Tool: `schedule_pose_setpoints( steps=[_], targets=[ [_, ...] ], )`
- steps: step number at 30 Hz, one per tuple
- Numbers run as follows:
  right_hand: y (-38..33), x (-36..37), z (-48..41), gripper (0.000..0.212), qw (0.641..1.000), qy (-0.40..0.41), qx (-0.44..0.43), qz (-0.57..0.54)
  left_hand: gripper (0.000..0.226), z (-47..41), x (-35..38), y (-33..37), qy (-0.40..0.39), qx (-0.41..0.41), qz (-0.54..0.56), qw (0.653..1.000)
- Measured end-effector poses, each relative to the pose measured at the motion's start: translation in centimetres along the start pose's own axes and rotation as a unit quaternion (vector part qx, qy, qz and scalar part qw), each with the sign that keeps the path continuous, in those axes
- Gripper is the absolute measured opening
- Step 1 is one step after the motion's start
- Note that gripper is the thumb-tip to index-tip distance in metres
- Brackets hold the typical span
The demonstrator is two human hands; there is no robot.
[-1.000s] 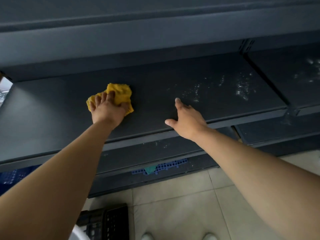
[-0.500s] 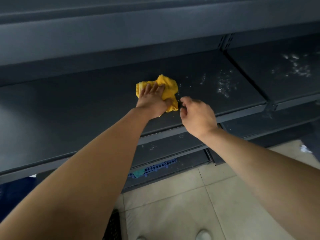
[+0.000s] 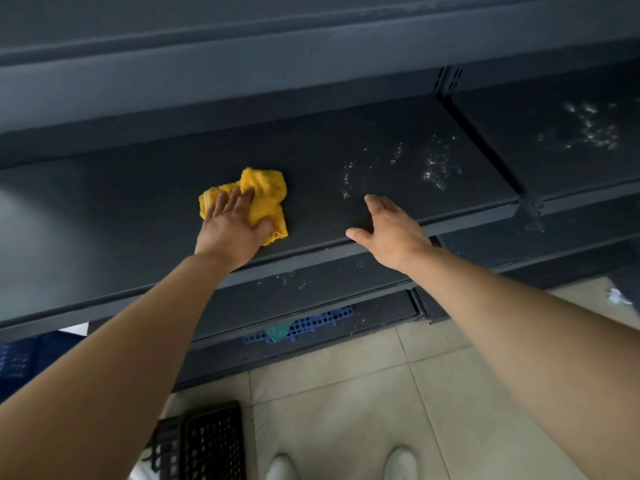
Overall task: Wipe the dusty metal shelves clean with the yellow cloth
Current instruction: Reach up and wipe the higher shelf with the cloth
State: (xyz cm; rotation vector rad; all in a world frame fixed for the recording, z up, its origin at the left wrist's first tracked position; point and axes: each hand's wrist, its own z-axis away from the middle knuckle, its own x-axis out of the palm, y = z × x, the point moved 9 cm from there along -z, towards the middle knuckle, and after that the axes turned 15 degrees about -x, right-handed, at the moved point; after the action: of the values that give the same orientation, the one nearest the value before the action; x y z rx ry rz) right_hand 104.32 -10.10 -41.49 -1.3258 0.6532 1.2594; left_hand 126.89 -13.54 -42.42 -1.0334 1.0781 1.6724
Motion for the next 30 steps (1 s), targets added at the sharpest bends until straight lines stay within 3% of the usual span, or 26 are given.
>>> schedule_pose_setpoints(
  steps=[3,8,12,16,22,30],
  targets=[
    [0.8,-0.3,-0.1,0.067,1.0,-0.002,0.006,-0.019,0.072,0.7,0.9,1.8,-0.014,-0.013,0.003,1.0],
    [3.4,-2.0,0.1,0.058,0.997,0.035,0.018,-0.073,0.069,2.5,3.0,8.5,-0.028,0.035,-0.009,0.999],
    [5.4,-3.9,1.6,0.048,0.995,0.097,0.026,-0.018,0.069,4.2,5.0,15.3,-0.038,0.068,-0.021,0.997],
    [8.1,-5.0,2.6,0.047,0.995,0.095,0.039,-0.009,0.07,4.9,6.1,18.9,-0.035,0.087,-0.025,0.995],
    [8.6,-5.2,1.8,0.05,0.997,0.072,-0.006,0.0,0.071,4.2,5.3,17.0,-0.021,0.086,-0.017,0.996],
    [4.7,-2.5,-0.3,0.061,0.993,-0.008,-0.117,0.023,0.074,1.4,2.2,7.5,0.022,-0.079,0.001,0.997]
  ],
)
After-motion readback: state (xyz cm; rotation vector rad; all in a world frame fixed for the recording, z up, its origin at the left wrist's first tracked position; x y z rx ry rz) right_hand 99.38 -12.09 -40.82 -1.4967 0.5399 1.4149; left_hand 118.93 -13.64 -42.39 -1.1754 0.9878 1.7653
